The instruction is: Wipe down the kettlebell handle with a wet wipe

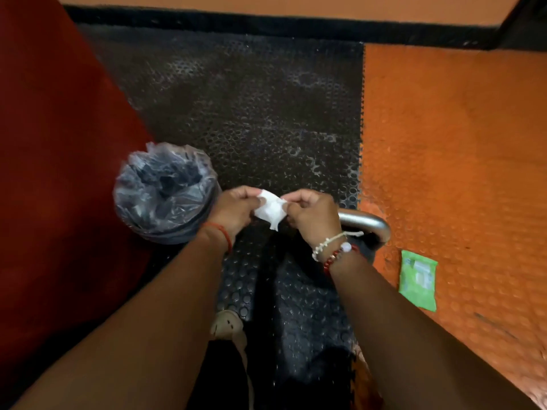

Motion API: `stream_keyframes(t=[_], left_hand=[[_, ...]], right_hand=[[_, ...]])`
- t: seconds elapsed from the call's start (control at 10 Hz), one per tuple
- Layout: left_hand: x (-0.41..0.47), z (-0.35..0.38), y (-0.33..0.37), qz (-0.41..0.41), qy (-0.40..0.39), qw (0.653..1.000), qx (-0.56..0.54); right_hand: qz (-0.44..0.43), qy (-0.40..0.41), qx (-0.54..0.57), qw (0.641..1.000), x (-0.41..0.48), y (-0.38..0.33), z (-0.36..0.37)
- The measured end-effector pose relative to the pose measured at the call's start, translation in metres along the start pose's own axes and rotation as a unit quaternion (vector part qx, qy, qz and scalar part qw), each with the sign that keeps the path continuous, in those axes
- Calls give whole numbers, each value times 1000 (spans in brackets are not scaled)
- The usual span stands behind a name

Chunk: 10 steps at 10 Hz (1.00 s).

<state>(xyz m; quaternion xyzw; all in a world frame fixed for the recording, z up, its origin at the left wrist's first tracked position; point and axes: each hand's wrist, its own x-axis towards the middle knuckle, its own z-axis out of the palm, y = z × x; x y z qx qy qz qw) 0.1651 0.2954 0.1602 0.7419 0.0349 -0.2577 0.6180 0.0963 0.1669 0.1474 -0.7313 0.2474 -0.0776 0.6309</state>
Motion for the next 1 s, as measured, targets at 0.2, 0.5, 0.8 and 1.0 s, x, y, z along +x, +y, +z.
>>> stream_keyframes(t=[0.2, 0.5, 0.8, 1.0], left_hand=[[7, -97, 71, 105, 86, 985, 110], [35, -198, 35, 117, 243, 946, 183], [53, -197, -1, 70, 216, 947, 229], [54, -154, 30, 119, 222, 913, 322]], right_hand=[[-116, -22, -104, 988, 31, -74, 77], [-194, -68, -278, 938, 51, -93, 185], [-152, -128, -407, 891, 68, -62, 193], [-167, -68, -397, 900, 73, -67, 137]])
